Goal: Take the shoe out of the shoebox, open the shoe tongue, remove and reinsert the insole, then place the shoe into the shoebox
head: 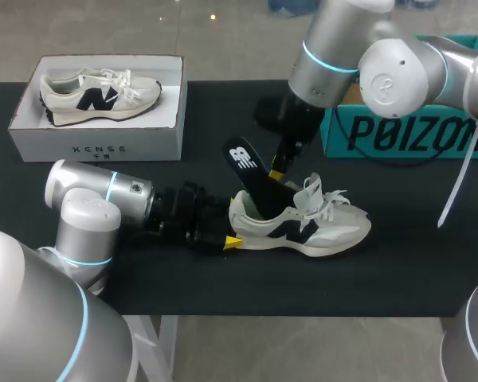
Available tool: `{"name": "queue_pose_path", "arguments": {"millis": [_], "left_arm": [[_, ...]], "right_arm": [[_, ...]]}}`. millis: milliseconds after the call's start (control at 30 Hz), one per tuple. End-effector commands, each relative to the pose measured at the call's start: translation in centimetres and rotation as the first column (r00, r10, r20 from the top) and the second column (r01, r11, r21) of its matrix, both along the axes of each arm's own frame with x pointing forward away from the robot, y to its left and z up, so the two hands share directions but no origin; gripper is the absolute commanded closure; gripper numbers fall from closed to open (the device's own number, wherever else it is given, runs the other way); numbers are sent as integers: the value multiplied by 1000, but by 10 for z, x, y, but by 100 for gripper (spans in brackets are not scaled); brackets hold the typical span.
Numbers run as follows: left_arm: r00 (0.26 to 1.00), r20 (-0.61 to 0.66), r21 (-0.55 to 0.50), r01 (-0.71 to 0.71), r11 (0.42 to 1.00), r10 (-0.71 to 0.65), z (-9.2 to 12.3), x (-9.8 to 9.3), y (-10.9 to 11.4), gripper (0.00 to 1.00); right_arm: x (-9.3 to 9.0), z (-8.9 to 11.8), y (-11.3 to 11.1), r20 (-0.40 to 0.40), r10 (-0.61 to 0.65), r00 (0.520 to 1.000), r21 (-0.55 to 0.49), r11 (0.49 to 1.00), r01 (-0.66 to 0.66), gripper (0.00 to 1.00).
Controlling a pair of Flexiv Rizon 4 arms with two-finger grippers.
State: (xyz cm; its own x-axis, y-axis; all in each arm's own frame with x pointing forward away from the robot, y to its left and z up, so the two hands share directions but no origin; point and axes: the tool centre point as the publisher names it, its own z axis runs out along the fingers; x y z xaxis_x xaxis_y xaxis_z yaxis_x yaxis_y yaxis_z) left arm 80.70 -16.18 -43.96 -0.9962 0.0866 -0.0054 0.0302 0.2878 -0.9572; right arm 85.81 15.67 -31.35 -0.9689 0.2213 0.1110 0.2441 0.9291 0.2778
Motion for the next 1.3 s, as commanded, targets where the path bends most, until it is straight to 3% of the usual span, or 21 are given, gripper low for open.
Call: {"name": "queue_pose_path", "arguments": {"millis": [33,600,667,700,733,767,1100,1300], "left_arm": [[1000,-1,1,0,1000,0,-4,-1,-1,100],[1000,-1,1,0,1000,0,-4,-1,-1,100],[1000,-1,1,0,1000,0,-4,-1,-1,100],[1000,-1,1,0,1000,0,-4,-1,-1,100],[1000,-1,1,0,1000,0,-4,-1,-1,100],[1000,-1,1,0,1000,0,-4,-1,-1,100],[1000,-1,1,0,1000,0,-4,-1,-1,100],[1000,-1,1,0,1000,0,-4,-1,-1,100]], "right_arm": [[2,-4,-1,-8,-2,1000,13,1000,2,64],[-8,-17,15,-46,-5,999,42,999,7,64],[-8,-17,17,-47,-3,999,45,999,5,67],[-9,-17,19,-48,-1,999,47,999,3,76],[-9,-17,20,-47,1,999,48,999,2,98],[-9,-17,21,-46,2,999,49,999,0,100],[-9,-9,17,-34,-13,999,50,999,15,100],[-3,14,13,6,-25,1000,70,997,25,100]]}}
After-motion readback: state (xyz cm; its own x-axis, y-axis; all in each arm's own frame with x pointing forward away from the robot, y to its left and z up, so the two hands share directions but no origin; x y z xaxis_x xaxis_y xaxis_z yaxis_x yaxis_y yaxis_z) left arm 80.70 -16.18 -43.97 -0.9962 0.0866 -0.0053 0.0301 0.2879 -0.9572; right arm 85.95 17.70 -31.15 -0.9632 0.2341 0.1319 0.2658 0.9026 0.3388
